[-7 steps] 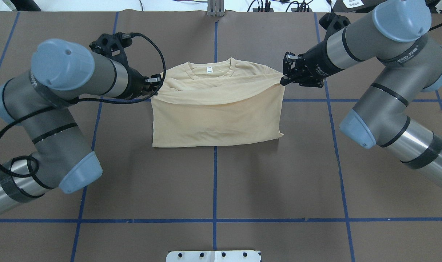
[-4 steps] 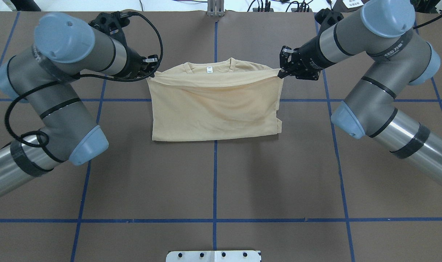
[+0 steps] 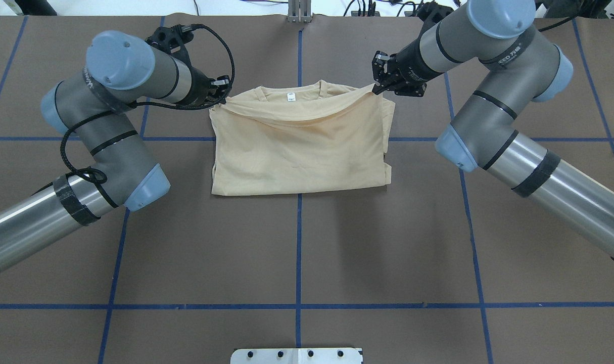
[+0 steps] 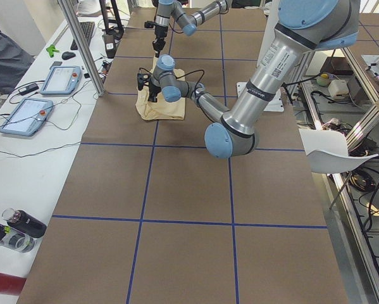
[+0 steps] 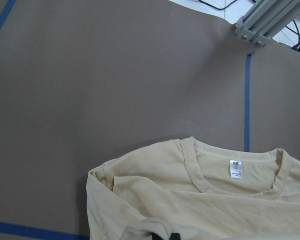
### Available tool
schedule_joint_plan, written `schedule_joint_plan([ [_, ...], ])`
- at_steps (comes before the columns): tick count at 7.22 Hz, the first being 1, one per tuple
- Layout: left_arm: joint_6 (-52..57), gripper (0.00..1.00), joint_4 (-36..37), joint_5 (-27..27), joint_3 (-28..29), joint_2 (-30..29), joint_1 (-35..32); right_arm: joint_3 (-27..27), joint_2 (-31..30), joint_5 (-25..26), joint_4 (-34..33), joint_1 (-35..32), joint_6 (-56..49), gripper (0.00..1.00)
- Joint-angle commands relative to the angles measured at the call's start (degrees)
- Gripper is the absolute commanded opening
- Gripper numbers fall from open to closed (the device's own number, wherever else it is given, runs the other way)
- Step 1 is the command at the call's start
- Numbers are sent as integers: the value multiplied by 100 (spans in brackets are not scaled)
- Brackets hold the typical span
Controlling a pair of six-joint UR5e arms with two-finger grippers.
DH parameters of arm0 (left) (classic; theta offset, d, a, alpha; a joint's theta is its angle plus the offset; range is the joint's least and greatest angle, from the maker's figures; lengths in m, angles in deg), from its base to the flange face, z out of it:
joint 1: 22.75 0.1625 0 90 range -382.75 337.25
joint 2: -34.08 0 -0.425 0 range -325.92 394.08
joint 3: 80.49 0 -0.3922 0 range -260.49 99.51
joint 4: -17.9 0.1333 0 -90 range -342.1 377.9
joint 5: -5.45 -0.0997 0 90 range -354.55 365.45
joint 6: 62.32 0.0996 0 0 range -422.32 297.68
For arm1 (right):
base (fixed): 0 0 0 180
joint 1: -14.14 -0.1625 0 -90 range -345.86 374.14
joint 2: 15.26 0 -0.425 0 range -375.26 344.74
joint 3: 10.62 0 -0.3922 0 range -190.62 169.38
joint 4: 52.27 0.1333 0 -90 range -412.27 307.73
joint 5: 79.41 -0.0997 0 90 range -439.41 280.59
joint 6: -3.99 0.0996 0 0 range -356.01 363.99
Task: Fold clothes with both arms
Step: 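Lay the hem at the collar edge and open both grippers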
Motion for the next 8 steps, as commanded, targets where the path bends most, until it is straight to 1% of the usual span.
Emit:
schedule_joint_plan([
  [1,-19,0,-45,-9,45,-18,11,-628,292,81,213,10,0,0],
  [2,-132,0,-45,-26,97,-18,11,-821,398,160,213,10,0,0],
  [3,-151,0,-45,-35,367,-140,11,-902,443,170,221,10,0,0],
  [6,-160,0,-141,-176,729,-299,11,-955,434,231,221,-34,0,0],
  [8,-160,0,-211,-219,1141,-544,11,-1078,434,258,213,-34,0,0],
])
